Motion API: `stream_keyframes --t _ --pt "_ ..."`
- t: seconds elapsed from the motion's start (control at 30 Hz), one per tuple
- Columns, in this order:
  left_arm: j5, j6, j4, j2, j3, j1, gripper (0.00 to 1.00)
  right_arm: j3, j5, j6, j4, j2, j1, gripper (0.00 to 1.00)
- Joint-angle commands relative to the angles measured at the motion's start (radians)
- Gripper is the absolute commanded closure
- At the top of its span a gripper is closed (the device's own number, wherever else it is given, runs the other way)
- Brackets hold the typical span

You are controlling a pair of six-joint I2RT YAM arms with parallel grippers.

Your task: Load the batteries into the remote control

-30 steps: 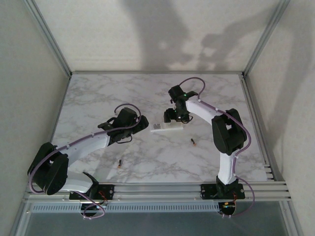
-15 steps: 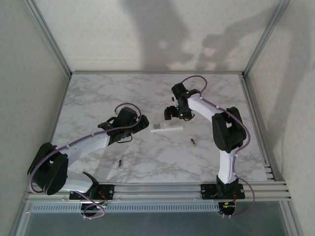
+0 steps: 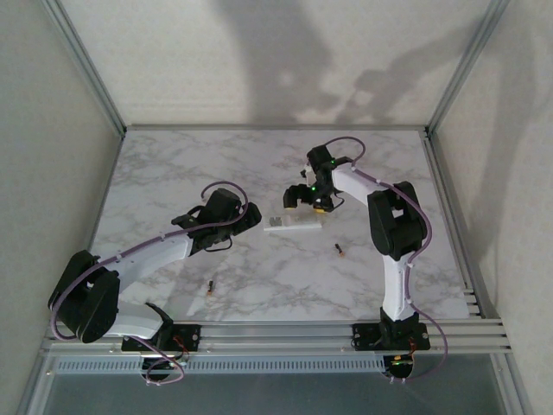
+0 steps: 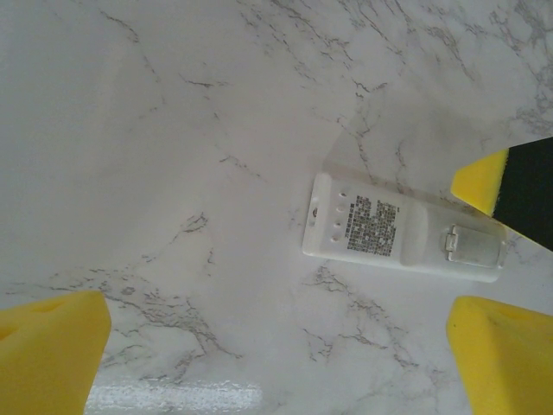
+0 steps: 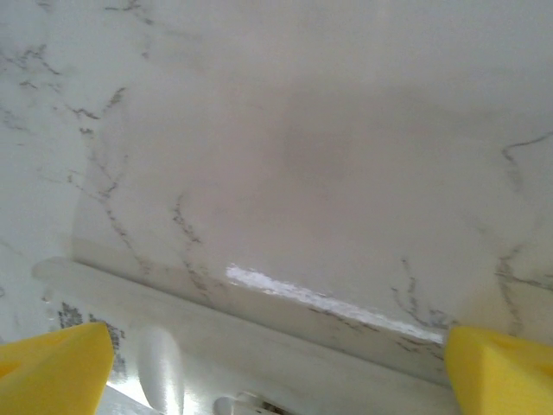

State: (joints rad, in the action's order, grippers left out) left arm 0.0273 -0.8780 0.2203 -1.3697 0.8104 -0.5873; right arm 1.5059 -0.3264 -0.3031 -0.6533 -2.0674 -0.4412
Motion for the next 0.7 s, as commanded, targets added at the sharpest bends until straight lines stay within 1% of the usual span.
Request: stream_keyframes --t 0.0,0.13,0.27,0.33,0.5,0.53,0.6,0.67 --pt "-0.014 0.014 0.011 0.018 0.007 0.006 0.00 -0.067 -0.065 -0.023 0.013 0.060 -0.005 0.01" --pt "-0.014 0.013 0.004 0.013 0.005 0.006 0.01 -0.161 -0.061 -0.053 0.042 0.130 -0.027 0.02" --pt "-0.009 0.014 -0.001 0.006 0.006 0.006 0.01 -0.229 -0.028 -0.083 0.049 0.199 -0.063 0.03" --pt "-0.008 0.013 -0.003 0.005 0.004 0.006 0.01 -0.250 -0.019 -0.095 0.050 0.224 -0.082 0.03" --pt "0.000 0.009 -0.009 0.010 -0.005 0.006 0.00 -0.252 0.047 -0.098 0.015 0.249 -0.136 0.04" --pt "0.000 0.010 -0.009 0.012 -0.006 0.007 0.01 -0.246 0.062 -0.095 0.006 0.250 -0.145 0.05" --pt "-0.002 0.010 -0.007 0.019 -0.011 0.007 0.00 -0.223 0.160 -0.083 -0.030 0.249 -0.167 0.07" --pt "-0.004 0.008 -0.007 0.029 -0.017 0.007 0.00 -0.197 0.234 -0.058 -0.054 0.244 -0.181 0.14"
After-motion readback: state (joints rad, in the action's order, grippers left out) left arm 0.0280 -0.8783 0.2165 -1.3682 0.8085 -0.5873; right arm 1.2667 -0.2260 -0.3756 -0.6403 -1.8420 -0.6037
